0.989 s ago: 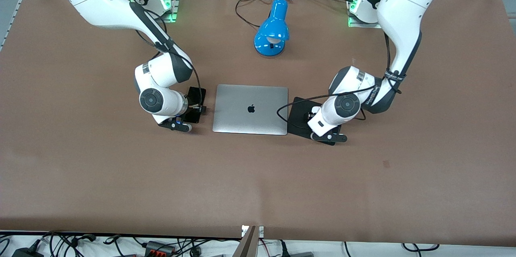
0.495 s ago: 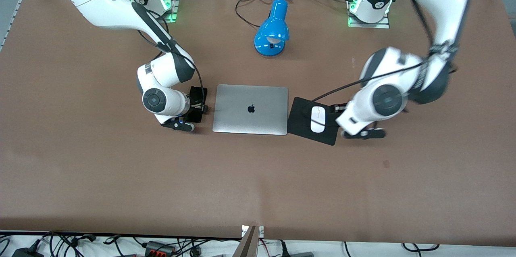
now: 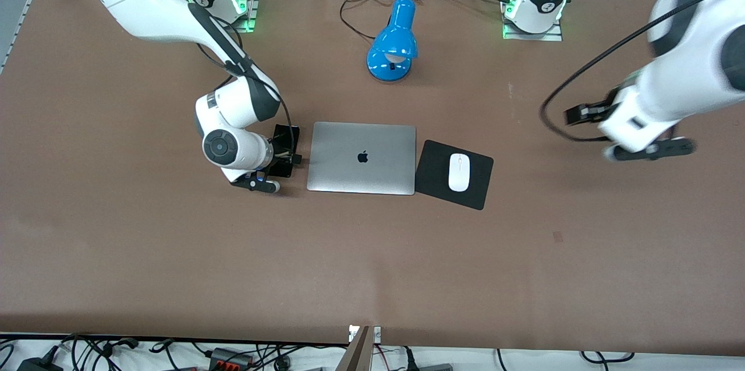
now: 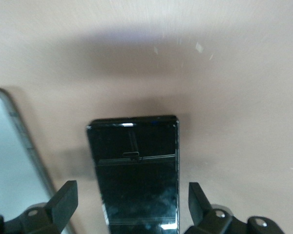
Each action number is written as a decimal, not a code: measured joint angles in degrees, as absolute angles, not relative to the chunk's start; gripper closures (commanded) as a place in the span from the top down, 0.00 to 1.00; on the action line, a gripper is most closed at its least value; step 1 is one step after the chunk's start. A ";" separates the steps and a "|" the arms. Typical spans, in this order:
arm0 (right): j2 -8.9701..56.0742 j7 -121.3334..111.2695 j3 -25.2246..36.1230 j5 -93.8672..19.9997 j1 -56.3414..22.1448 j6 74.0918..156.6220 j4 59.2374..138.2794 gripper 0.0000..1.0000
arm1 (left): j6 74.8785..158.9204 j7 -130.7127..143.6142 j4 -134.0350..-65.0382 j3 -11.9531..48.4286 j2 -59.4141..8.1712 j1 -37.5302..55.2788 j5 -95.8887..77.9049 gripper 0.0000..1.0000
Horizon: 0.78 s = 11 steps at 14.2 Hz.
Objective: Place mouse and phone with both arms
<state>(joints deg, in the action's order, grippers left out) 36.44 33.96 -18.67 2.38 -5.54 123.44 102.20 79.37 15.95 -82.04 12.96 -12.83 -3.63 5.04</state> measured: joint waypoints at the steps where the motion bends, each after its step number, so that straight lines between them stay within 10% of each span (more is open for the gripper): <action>1: 35.66 33.48 -18.67 2.40 -5.46 118.72 99.09 1.00 | 78.22 15.30 -80.26 12.95 -12.85 -4.41 5.04 1.00; 5: 31.22 28.51 -18.16 2.79 -4.31 100.96 84.89 1.00 | 77.50 15.16 -78.28 13.51 -13.60 -3.91 5.03 1.00; 11: 24.14 19.71 -17.86 5.60 3.03 96.27 77.51 1.00 | 77.54 15.15 -78.01 13.60 -14.62 -3.88 5.03 1.00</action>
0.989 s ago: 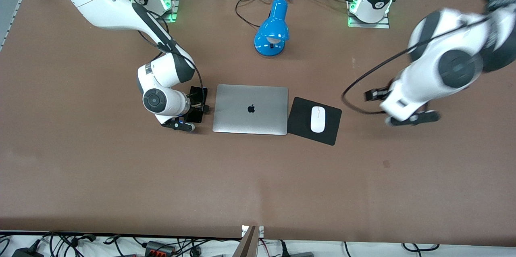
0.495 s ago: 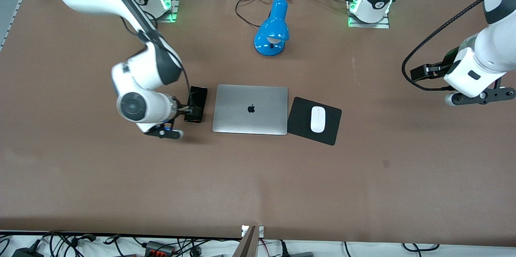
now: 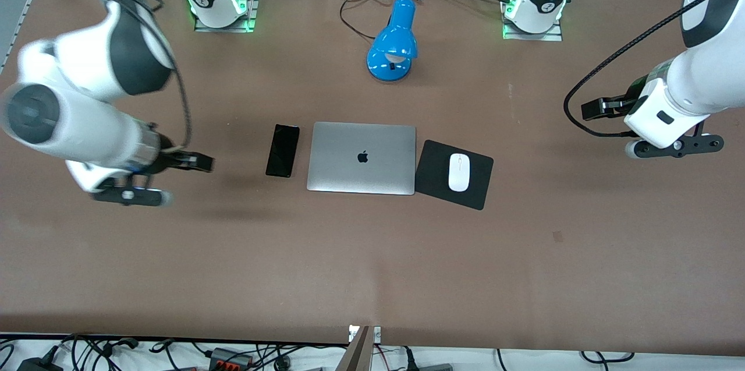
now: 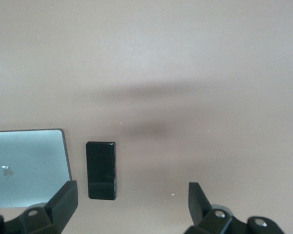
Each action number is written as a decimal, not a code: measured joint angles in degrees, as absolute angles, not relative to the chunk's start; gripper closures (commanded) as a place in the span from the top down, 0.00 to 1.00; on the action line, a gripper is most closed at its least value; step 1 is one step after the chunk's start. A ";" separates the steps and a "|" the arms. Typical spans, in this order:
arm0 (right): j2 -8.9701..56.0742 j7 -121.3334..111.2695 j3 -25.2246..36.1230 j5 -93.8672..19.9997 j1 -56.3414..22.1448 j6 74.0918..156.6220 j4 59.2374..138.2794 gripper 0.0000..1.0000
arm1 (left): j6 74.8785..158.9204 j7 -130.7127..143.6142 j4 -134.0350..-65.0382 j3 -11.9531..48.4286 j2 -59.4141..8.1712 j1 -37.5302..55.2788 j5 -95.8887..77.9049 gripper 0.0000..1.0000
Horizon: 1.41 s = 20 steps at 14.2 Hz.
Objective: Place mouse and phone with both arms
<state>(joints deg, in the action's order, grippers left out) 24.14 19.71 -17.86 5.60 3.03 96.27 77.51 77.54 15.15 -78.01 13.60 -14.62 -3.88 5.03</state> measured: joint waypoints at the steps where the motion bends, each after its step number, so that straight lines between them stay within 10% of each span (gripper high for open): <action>1: 22.92 19.08 -17.87 5.84 3.54 96.10 76.99 1.00 | 78.25 15.18 -77.91 13.51 -14.36 -3.96 5.03 1.00; 5: 18.83 16.09 -15.39 6.77 4.21 93.82 74.73 1.00 | 79.93 15.20 -81.30 13.40 -8.59 -3.98 4.40 1.00; 10: 16.73 1.06 2.96 0.78 -0.48 93.55 74.44 1.00 | 89.74 13.77 -94.41 8.97 -0.08 -3.39 0.86 1.00; 20: 14.32 -1.05 1.13 0.14 1.81 93.54 74.06 1.00 | 90.43 12.62 -95.44 3.86 0.36 1.55 -0.08 1.00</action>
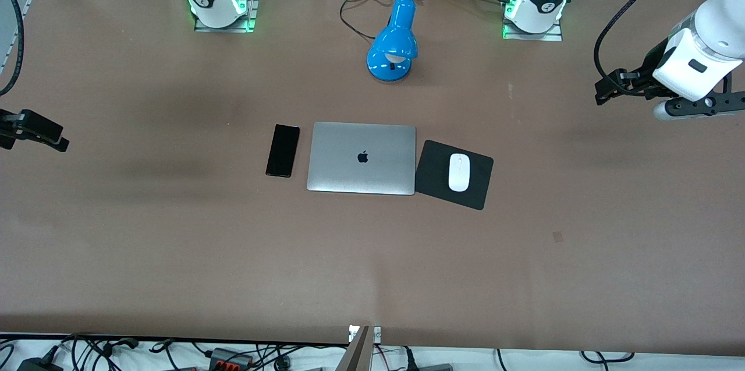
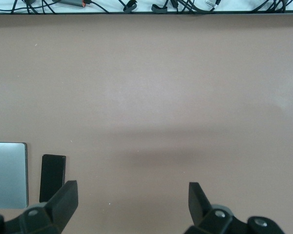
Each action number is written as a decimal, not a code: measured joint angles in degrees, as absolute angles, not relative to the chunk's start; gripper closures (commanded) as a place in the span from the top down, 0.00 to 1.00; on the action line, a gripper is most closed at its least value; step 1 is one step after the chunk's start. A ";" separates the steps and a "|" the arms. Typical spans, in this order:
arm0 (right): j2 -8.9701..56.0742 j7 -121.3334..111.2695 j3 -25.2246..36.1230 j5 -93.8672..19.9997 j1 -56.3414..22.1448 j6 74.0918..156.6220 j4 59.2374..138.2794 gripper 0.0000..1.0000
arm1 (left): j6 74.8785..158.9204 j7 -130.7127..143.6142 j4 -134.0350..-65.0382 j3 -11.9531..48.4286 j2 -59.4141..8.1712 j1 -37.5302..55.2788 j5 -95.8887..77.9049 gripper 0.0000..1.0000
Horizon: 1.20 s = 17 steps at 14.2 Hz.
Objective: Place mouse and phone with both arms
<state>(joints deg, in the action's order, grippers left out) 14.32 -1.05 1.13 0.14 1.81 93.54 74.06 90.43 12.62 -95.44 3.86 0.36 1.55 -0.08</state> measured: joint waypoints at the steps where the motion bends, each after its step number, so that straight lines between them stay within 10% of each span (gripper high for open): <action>1: 14.23 -1.08 0.97 0.24 1.79 93.56 74.10 1.00 | 90.43 12.62 -95.44 3.86 0.36 1.55 -0.08 1.00; 17: -1.53 -1.14 0.77 1.66 1.91 99.85 97.70 1.00 | 90.43 12.61 -95.51 3.63 0.36 1.39 -0.08 1.00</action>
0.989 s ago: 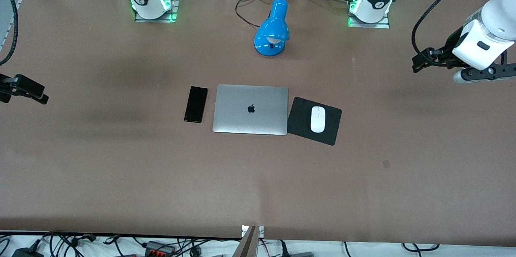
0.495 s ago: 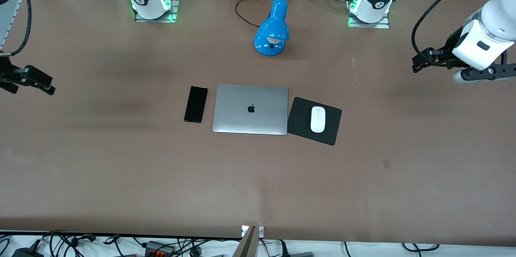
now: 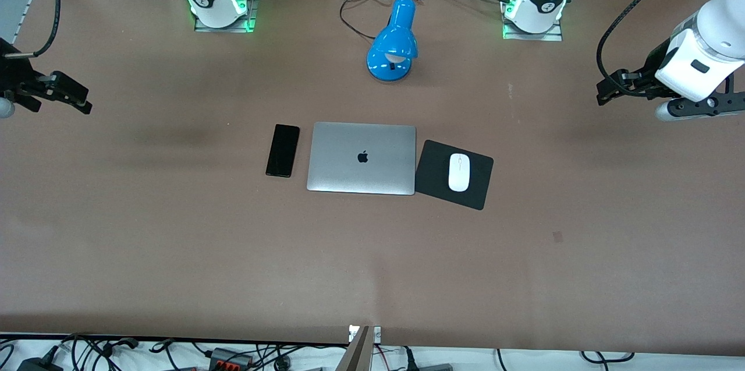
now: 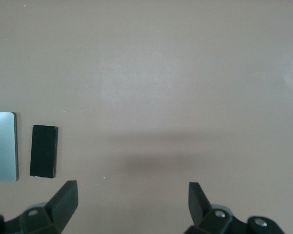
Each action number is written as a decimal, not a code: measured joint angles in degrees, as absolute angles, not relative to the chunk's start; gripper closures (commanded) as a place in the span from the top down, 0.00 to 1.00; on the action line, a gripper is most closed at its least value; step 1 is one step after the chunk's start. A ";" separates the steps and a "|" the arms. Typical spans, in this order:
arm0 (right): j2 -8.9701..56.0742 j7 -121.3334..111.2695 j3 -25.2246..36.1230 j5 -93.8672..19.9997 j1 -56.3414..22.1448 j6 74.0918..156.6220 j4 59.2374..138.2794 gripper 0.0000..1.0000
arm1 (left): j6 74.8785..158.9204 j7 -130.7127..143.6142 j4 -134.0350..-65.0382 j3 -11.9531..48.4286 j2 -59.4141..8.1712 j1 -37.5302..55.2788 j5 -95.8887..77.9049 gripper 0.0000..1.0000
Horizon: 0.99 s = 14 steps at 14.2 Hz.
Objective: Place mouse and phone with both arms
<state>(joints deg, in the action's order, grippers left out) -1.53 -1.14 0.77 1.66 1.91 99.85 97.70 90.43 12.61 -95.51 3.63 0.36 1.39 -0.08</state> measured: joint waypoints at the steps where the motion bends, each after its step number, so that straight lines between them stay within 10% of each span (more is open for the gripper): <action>1: -1.70 -1.14 0.78 1.66 1.91 99.85 97.74 1.00 | 90.43 12.61 -95.52 3.61 0.36 1.38 -0.08 1.00; 14: -2.69 -1.14 0.39 0.69 1.90 96.76 97.74 1.00 | 90.43 12.51 -95.54 3.51 0.36 1.37 -0.08 1.00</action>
